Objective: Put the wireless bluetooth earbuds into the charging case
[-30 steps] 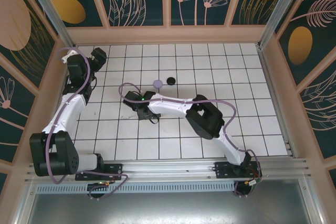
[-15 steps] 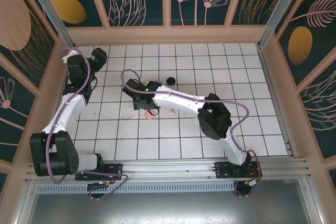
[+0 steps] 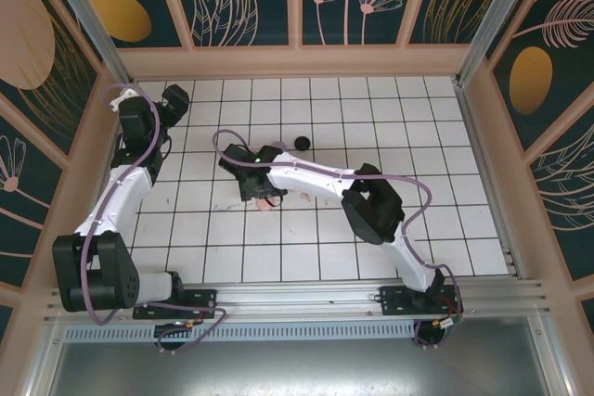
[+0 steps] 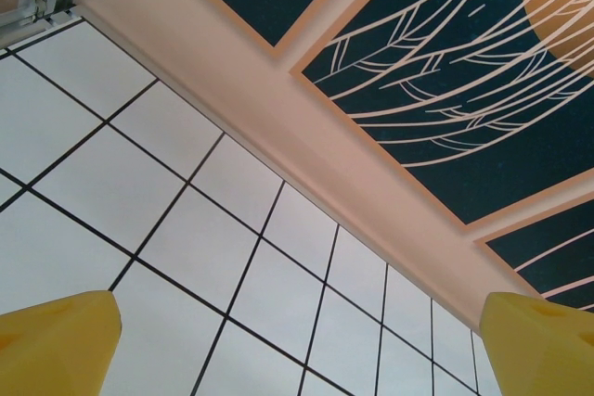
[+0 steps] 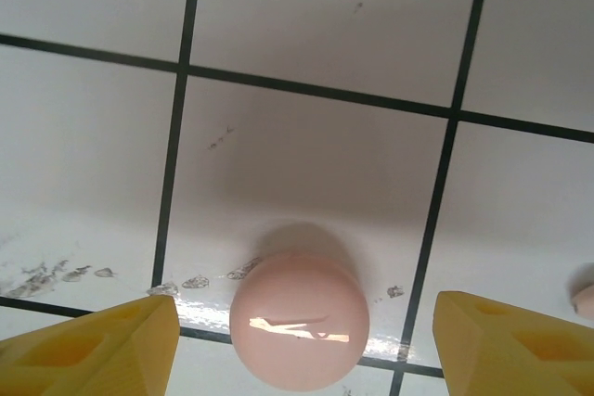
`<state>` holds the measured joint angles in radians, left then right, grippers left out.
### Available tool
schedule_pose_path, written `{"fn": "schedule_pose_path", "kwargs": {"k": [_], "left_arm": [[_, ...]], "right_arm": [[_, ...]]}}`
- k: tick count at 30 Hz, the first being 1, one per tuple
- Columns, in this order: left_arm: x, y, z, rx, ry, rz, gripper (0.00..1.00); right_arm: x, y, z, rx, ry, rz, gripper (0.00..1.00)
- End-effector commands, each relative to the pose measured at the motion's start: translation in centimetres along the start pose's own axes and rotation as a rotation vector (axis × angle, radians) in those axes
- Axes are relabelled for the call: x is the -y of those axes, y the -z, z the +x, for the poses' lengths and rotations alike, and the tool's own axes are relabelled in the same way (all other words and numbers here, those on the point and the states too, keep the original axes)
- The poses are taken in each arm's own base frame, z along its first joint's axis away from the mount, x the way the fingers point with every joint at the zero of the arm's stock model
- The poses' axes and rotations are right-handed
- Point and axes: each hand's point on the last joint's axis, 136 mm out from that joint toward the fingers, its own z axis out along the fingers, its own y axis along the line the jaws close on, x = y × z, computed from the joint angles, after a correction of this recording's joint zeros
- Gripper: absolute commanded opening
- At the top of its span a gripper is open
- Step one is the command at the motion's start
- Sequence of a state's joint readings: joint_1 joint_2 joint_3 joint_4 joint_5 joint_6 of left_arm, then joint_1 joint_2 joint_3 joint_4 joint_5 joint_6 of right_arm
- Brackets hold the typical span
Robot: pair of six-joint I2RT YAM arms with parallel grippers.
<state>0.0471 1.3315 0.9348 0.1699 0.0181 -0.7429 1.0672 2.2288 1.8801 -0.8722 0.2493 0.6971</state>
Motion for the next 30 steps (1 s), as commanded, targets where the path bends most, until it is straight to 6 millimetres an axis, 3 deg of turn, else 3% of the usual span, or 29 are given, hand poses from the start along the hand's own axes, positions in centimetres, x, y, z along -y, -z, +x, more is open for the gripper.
{"fn": "schedule_pose_path", "kwargs": {"k": [1, 12, 30], "left_arm": [[0.3, 0.3, -0.5, 0.015, -0.019, 0.017, 0.99], [0.4, 0.3, -0.6, 0.015, -0.019, 0.018, 0.99], [0.3, 0.2, -0.3, 0.009, -0.011, 0.019, 0.99]], "right_arm": [[-0.2, -1.1, 1.6, -0.051, 0.06, 0.023, 0.73], [0.6, -3.6, 3.2, -0.089, 0.091, 0.066, 0.73], [0.2, -5.2, 4.4, -0.118, 0.088, 0.045, 0.64]]}}
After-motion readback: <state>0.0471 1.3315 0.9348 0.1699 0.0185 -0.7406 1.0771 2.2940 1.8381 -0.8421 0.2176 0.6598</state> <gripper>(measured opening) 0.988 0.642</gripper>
